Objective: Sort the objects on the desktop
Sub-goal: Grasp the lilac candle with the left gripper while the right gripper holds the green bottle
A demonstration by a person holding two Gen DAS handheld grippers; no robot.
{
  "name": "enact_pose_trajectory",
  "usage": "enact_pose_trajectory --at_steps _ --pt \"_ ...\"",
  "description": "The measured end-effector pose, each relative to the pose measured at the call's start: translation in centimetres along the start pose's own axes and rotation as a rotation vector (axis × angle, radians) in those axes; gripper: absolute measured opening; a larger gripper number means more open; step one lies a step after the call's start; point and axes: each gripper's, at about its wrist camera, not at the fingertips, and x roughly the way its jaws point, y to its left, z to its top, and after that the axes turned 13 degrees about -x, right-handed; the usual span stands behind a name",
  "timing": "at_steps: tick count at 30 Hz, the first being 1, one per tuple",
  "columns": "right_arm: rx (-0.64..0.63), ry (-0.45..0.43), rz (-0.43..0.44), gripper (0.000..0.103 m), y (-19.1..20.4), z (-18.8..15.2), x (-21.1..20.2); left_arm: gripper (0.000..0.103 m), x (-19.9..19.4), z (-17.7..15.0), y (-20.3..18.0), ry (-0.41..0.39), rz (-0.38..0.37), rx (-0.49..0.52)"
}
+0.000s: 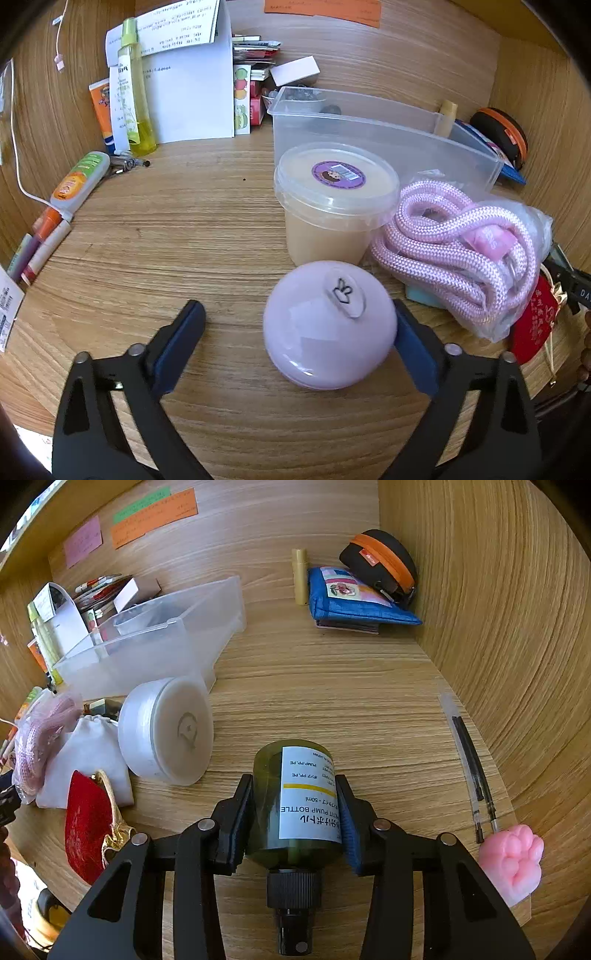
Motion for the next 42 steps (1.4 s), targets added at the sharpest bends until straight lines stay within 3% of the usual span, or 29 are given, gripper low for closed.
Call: enact_pose_trajectory --at_steps 5,8,19,24,33,42 --pt "0.027 -0.011 0.009 0.038 0.0 -0.2 -0.4 0.078 0.1 0.1 0.0 -0.010 0.011 0.001" --pt "0.037 -0.016 0.010 0.038 -0.3 -0.1 -0.7 0.063 -0.1 0.0 0.2 -0.021 0.002 -0.002" --pt "0.028 -0.086 0.057 0.038 -0.1 2.2 -3.4 0.063 -1.7 1.0 1.6 -0.074 0.030 -0.032" --pt "-0.004 -0.134 0.068 0.038 0.6 3.8 -4.9 0.063 -3.3 2.8 1.9 -0.114 0.003 -0.024" --pt "-0.095 -0.189 0.104 0.038 3.2 7.3 -6.1 0.063 -5.2 7.2 0.7 -0.184 -0.033 0.065" --pt "-0.210 -0.199 0.180 0.038 5.9 11.7 -5.2 0.063 -3.7 11.3 -0.7 -0.148 -0.062 0.151"
